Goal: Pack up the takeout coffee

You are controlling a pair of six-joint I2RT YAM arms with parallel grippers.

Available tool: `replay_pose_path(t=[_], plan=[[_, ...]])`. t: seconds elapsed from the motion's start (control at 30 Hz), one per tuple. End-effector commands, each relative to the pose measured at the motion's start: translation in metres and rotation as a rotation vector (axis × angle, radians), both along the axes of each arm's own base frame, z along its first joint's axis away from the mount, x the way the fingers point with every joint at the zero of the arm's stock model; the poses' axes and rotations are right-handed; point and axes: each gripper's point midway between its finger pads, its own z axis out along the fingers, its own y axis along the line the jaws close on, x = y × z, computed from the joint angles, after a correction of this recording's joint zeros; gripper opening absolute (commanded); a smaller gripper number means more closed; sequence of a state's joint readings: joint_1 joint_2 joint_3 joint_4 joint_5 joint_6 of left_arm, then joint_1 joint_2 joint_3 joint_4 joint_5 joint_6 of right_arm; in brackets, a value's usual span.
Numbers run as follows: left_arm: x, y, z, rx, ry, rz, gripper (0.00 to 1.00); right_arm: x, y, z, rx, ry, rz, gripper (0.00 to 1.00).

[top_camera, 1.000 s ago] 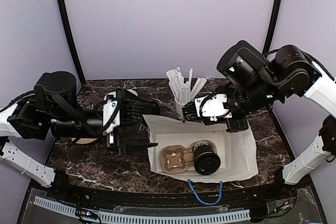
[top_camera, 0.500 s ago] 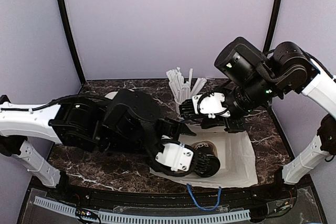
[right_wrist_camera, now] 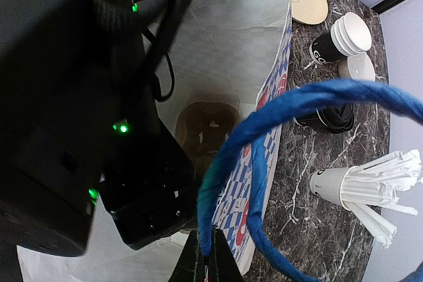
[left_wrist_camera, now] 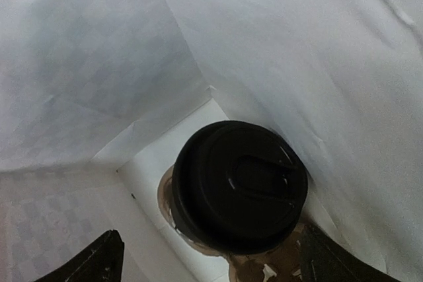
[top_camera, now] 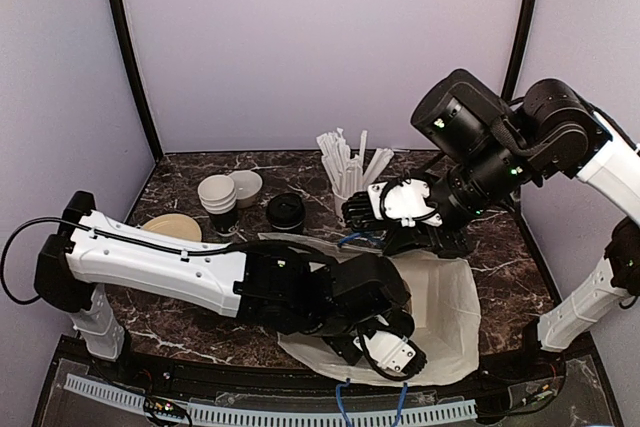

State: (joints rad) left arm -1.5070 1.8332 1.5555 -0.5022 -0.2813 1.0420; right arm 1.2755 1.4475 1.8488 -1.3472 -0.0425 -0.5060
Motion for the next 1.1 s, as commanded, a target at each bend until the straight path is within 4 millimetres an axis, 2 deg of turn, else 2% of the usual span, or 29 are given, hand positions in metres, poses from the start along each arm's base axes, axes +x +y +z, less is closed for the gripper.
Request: replay_pose_path(t=[0.0,0.2,0.53,0.73,0.87,1.07], plan=[[0.006,-0.023,0.019,-0.063,-0.032,-0.054,0.96,-0.010,-0.003,0.005,0.038,0.039,0.020,0.00],[0.013,-0.034,0.001,-0.059,-0.035,-0.067,0.99,-0.010,-0.007,0.008,0.054,0.034,0.005,0.00],[0.032,-0.035,-0.024,-0.018,-0.021,-0.082,0.97,-0.007,-0.007,0.018,0.084,0.028,-0.014,0.00],[0.054,-0.031,-0.052,0.057,-0.088,-0.042,0.95,-0.009,-0.003,0.020,0.092,0.041,-0.011,0.00],[0.068,-0.034,-0.052,0.050,-0.139,-0.007,0.91,-0.009,-0.002,0.021,0.093,0.047,-0.010,0.00],[0.068,-0.036,-0.040,0.023,-0.131,0.002,0.81,-0.008,-0.003,0.021,0.091,0.045,-0.017,0.00]])
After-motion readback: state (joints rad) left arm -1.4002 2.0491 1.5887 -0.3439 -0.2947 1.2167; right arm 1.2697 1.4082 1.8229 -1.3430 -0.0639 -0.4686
